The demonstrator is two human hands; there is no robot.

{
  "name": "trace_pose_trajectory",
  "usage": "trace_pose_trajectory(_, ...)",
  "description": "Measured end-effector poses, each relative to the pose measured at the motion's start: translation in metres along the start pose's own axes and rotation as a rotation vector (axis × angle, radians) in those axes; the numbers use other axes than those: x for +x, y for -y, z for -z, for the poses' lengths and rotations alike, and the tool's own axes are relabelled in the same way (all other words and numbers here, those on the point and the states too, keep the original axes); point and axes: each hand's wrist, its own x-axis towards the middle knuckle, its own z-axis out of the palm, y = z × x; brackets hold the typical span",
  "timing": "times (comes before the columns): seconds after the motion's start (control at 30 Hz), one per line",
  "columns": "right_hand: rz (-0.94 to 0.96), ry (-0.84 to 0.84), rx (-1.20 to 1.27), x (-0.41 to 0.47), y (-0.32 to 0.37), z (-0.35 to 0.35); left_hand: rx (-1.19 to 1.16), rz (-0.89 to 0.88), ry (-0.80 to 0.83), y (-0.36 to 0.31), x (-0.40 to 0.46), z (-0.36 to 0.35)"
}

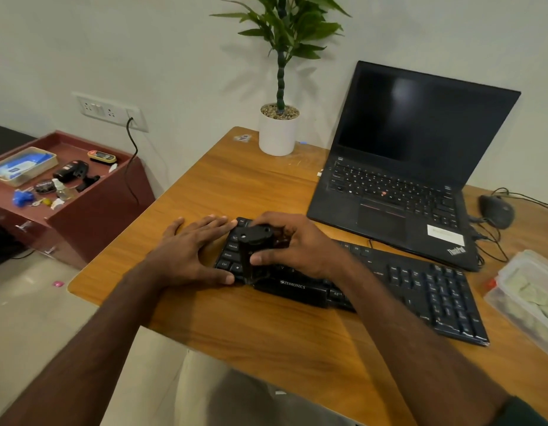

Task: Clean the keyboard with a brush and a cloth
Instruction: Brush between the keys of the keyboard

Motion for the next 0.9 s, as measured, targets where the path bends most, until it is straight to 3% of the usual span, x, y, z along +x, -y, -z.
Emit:
trace_pose_trajectory(0.23,-0.164,0.082,0.017,-0.042,-0.007,0.049,-0.001,0.009,0.006,0.000,-0.001,0.000)
trace_pose_trajectory(0.37,-0.134,0.092,0.073,-0.057,-0.002,0.070,-0.014,0.012,0.004,-0.002,-0.002,0.000)
trace_pose_trajectory(0.53,0.034,-0.097,0.152,-0.036,0.003,0.046,-0.023,0.012,-0.002,-0.003,-0.002,-0.001)
trace_pose_trajectory(0.7,0.008,-0.038,0.100,-0.017,0.005,0.013,-0.028,0.017,-0.007,-0.004,-0.001,0.001)
trace_pose_trajectory(0.9,-0.124,0.011,-0.043,-0.044,-0.004,0.034,-0.031,0.026,-0.007,-0.003,-0.002,-0.001)
